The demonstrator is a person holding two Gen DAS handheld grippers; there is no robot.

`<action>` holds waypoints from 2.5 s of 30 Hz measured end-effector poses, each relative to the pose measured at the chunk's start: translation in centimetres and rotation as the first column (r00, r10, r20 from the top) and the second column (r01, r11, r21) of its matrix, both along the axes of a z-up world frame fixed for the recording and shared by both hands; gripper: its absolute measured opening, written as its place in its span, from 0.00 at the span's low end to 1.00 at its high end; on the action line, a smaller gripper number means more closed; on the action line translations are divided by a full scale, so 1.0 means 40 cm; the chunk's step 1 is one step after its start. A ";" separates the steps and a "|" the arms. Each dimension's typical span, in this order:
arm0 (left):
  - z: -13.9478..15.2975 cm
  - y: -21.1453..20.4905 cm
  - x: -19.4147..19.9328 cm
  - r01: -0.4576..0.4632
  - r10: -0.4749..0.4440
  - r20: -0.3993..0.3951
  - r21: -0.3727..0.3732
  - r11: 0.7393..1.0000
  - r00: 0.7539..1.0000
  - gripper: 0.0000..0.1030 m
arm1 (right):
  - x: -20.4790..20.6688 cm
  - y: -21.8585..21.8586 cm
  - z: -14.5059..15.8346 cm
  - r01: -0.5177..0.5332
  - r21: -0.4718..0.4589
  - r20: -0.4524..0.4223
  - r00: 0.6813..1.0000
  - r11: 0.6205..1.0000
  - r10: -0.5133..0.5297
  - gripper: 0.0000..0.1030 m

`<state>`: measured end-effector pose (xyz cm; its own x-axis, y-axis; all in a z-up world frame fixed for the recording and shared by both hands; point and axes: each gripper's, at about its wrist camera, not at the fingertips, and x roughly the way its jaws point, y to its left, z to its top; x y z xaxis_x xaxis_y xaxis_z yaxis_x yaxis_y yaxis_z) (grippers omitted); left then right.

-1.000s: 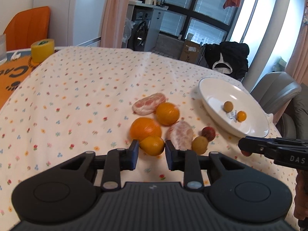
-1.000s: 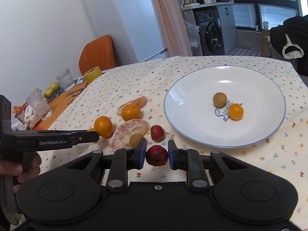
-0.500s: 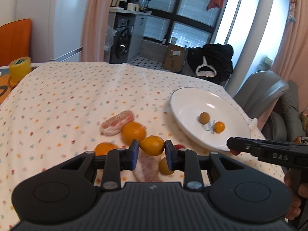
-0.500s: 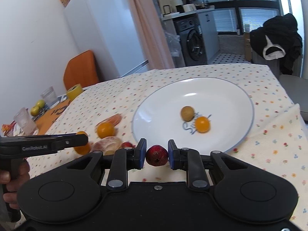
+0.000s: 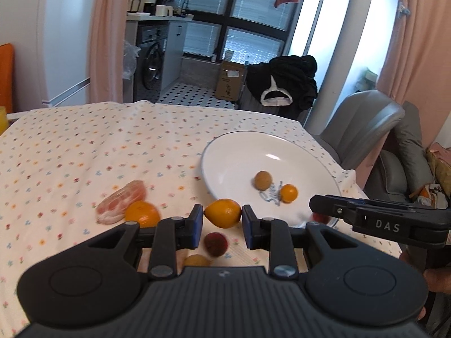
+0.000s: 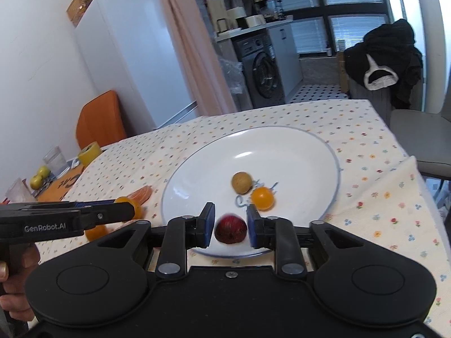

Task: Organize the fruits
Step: 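Place the cherry with the right tool while the left places the kumquat on the plate, then grasp a brown kiwi with the right tool while the left grasps a large orange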

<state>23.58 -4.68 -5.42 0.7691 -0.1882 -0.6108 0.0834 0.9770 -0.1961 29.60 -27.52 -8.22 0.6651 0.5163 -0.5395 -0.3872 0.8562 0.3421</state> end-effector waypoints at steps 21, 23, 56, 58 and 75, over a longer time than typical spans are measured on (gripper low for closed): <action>0.004 -0.106 0.059 0.038 -0.038 0.002 0.012 0.999 0.999 0.27 | -0.037 -0.074 0.011 0.007 -0.003 0.051 0.999 1.000 -0.007 0.55; 0.004 -0.099 0.060 0.019 -0.019 0.006 -0.007 1.000 1.000 0.31 | -0.035 -0.076 0.014 0.014 -0.006 0.048 0.999 1.000 -0.013 0.55; 0.082 0.097 -0.106 -0.178 0.176 0.121 0.009 0.984 0.977 0.89 | -0.066 0.026 0.046 -0.048 0.021 0.072 0.996 0.999 0.046 0.86; 0.081 0.114 -0.118 -0.202 0.199 0.119 0.010 0.979 0.973 0.89 | -0.067 0.041 0.046 -0.067 0.026 0.073 0.995 0.997 0.065 0.86; 0.038 0.231 -0.184 -0.314 0.313 0.059 0.000 0.949 0.948 0.89 | -0.094 0.139 0.042 -0.194 0.027 0.069 0.979 0.981 0.192 0.80</action>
<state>16.22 4.57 -3.89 0.8221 0.0738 -0.5645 -0.2167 0.9575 -0.1905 25.85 -21.94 -6.52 0.5847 0.6553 -0.4782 -0.5665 0.7517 0.3376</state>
